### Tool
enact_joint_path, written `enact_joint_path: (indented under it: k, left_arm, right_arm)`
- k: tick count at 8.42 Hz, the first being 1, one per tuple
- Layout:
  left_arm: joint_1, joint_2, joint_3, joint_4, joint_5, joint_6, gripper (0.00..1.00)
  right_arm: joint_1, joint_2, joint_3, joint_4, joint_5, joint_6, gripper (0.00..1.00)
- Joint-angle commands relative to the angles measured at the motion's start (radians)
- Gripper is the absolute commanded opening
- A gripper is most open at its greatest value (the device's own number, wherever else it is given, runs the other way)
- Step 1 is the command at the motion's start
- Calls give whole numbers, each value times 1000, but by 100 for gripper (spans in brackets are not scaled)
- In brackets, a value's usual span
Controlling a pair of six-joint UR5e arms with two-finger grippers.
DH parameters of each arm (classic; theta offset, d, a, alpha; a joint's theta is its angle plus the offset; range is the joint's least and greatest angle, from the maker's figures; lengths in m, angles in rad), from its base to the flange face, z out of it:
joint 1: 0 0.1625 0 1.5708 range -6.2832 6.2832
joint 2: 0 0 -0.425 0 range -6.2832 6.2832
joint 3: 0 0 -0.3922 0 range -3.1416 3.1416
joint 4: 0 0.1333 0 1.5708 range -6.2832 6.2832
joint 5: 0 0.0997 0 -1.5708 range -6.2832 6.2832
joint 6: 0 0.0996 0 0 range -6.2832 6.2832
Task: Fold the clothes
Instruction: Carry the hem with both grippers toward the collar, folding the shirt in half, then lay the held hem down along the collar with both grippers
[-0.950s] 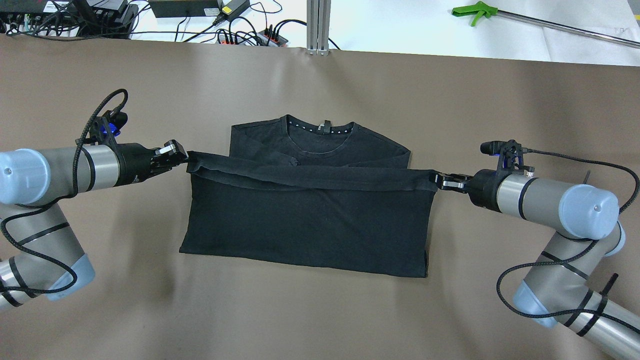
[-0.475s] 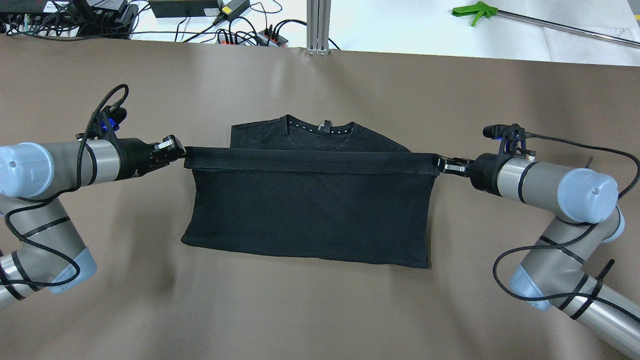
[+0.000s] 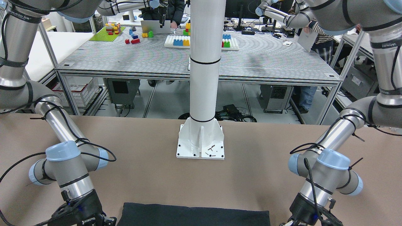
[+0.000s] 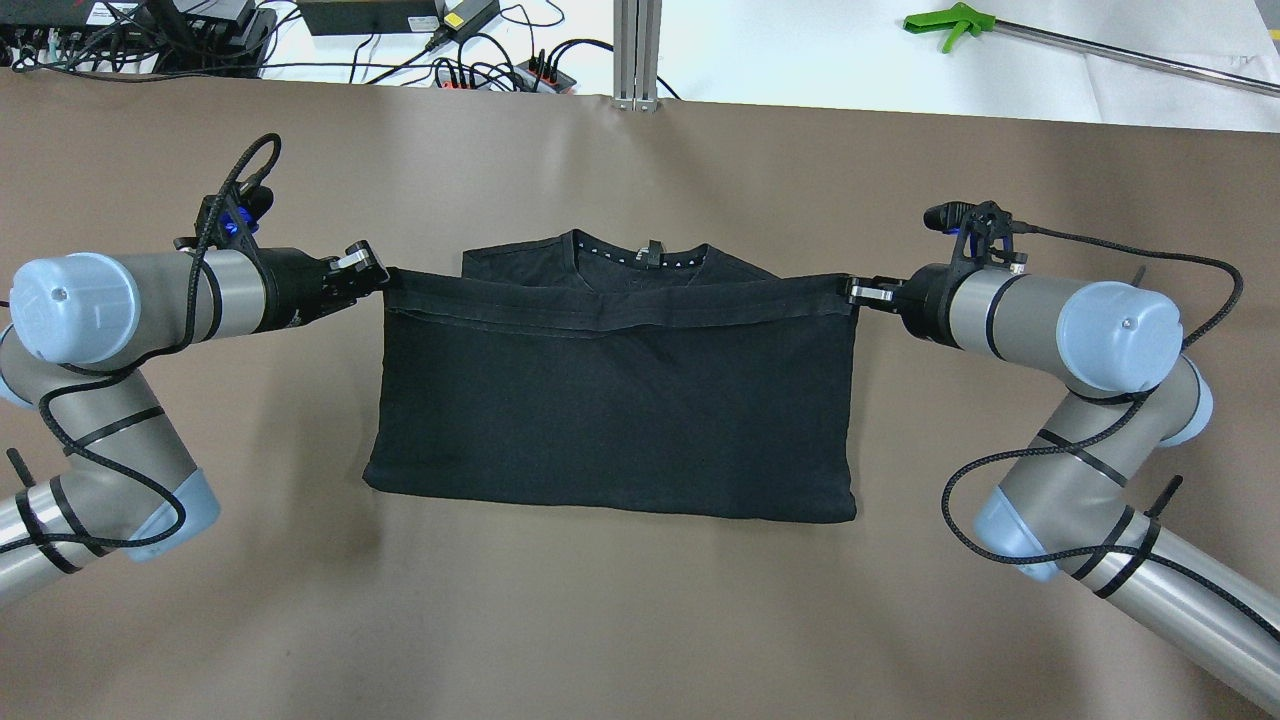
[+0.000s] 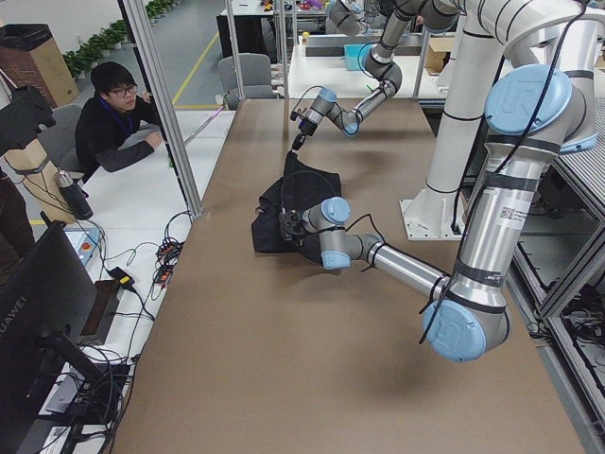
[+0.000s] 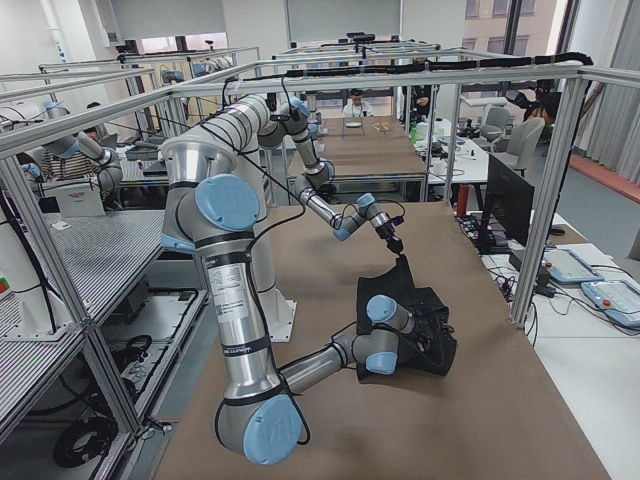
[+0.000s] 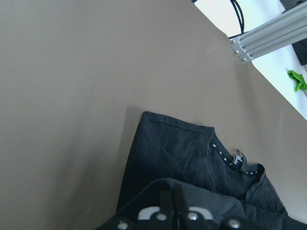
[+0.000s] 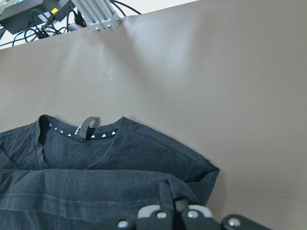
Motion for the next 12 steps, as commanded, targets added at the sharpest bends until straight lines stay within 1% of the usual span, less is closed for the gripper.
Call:
enact_joint_path:
  k: [1,2,5,8,9,12]
  left_arm:
    - [-5,2,45,-1,8,12,0]
    - [-5,3,47,-1,15,12,0]
    - [-4,2,44,-3,21,9,0]
    - [-2,-12,32,-3,18,4,0]
    - [-2,-12,32,-3,18,4,0]
    - [-2,-23,35,0,14,4,0]
  right_arm:
    - [5,0,-41,-32,-60,-3,0]
    - [5,-1,-54,-32,-64,-10,0]
    - [5,3,-45,-30,-63,-9,0]
    - [5,10,20,-43,-34,7,0]
    - [5,11,46,-87,-20,7,0]
    - [17,10,49,-107,-20,7,0]
